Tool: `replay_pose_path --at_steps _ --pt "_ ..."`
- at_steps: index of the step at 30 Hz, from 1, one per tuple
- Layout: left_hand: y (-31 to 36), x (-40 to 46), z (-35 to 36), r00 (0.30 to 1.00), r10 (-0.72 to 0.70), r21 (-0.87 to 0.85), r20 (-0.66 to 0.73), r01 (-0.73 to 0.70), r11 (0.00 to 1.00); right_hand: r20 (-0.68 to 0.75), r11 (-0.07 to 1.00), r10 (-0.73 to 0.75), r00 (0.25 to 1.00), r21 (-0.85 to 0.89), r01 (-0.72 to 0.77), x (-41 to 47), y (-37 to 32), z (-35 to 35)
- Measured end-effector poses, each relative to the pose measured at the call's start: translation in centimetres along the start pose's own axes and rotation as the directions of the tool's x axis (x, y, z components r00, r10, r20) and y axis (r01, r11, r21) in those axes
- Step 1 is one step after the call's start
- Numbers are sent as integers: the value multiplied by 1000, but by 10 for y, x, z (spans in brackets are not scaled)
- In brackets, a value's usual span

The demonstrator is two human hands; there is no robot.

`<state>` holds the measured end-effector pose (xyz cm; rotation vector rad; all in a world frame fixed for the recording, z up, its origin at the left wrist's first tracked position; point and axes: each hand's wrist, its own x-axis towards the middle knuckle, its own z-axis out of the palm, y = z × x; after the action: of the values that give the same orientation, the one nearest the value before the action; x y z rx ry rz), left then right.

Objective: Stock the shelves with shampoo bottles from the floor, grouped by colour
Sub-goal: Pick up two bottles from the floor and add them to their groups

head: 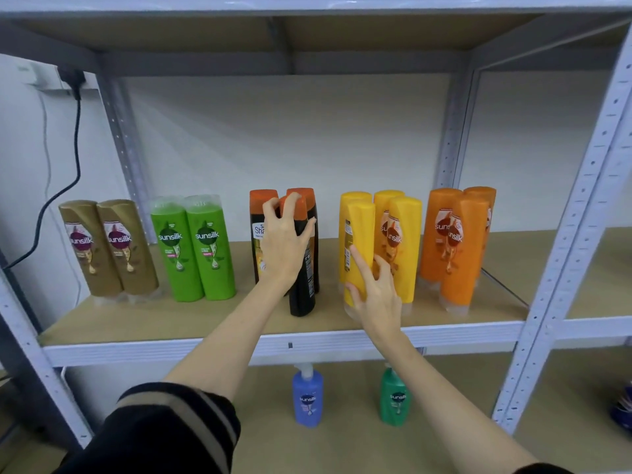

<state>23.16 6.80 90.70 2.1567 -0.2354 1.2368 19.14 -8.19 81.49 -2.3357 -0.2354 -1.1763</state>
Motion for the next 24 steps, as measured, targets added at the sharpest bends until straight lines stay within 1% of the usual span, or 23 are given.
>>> replay_pose_path --at_steps 4,7,10,14,17,21,24 --pt "0 1 -2 999 -35 12 29 34 999 -9 1000 9 1000 -8 -9 -1 -1 2" --pt "3 -3 -5 995 -42 -9 93 43 999 -13 1000 8 1000 -12 -8 -3 -1 3" --pt "1 -14 -6 980 -96 -54 174 107 993 -20 1000 5 1000 -14 -5 -3 -3 3" --pt "-1 -26 -6 976 -139 -94 167 157 983 -12 1000 24 1000 -18 -24 -4 -5 5" --pt "-3 -35 -9 964 -158 -71 212 177 982 -5 998 50 999 -27 -50 -7 -8 6" --pt "-15 -54 -21 938 -175 -90 298 210 973 -89 996 63 994 -53 -68 -15 -16 -1" --pt "-22 -75 -39 949 -164 -132 270 205 970 -140 999 -15 990 -51 8 -29 -25 -7"
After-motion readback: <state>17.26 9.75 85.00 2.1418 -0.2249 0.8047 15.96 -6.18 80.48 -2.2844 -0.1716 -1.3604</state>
